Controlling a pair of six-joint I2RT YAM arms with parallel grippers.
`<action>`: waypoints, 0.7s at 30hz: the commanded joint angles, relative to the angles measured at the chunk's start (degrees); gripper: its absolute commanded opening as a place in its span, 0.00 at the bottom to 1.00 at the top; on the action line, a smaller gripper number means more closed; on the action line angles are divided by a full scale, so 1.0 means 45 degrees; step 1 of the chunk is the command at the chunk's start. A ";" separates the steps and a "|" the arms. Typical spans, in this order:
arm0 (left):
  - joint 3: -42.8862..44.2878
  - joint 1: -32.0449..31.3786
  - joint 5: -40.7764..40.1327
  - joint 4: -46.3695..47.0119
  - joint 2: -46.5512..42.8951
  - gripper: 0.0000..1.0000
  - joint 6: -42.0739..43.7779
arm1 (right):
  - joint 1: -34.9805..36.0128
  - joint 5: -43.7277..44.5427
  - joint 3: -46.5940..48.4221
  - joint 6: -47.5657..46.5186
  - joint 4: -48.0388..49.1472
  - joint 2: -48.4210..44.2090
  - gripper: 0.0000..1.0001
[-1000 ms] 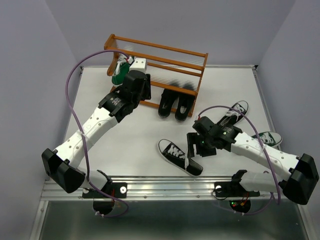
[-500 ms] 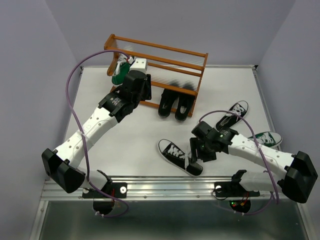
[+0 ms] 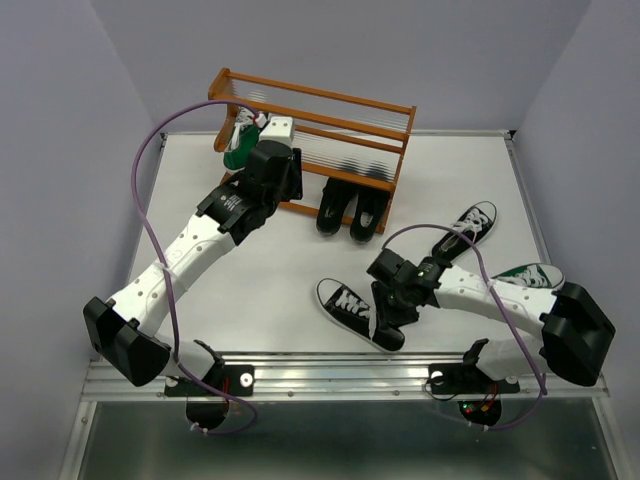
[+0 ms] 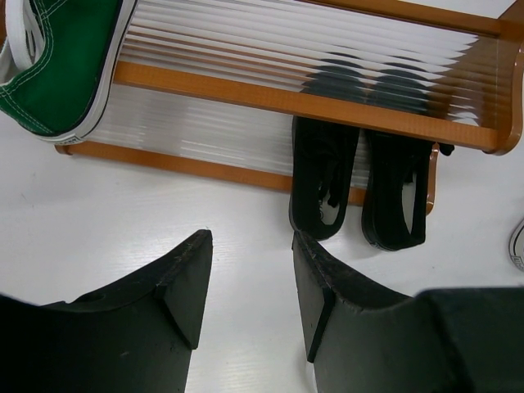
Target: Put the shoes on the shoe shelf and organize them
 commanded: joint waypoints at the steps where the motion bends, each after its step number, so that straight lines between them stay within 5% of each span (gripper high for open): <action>1: 0.0264 0.0163 -0.0110 0.0261 -0.0511 0.55 0.0059 | 0.0364 0.0688 0.0094 -0.0197 0.1057 0.0532 0.48; 8: 0.0167 0.0378 -0.0072 0.0261 -0.0668 0.55 0.0196 | 0.0873 0.1137 0.0271 -0.0256 0.0843 0.1061 0.44; 17: 0.0010 0.0495 0.0143 0.0476 -0.0687 0.55 0.0215 | 0.0991 0.1723 0.0602 -0.0002 0.0374 0.0438 0.01; 21: 0.0050 0.0573 0.0008 0.0476 -0.0726 0.55 0.0137 | 0.0991 0.1918 0.1266 0.0445 0.0529 0.0008 0.01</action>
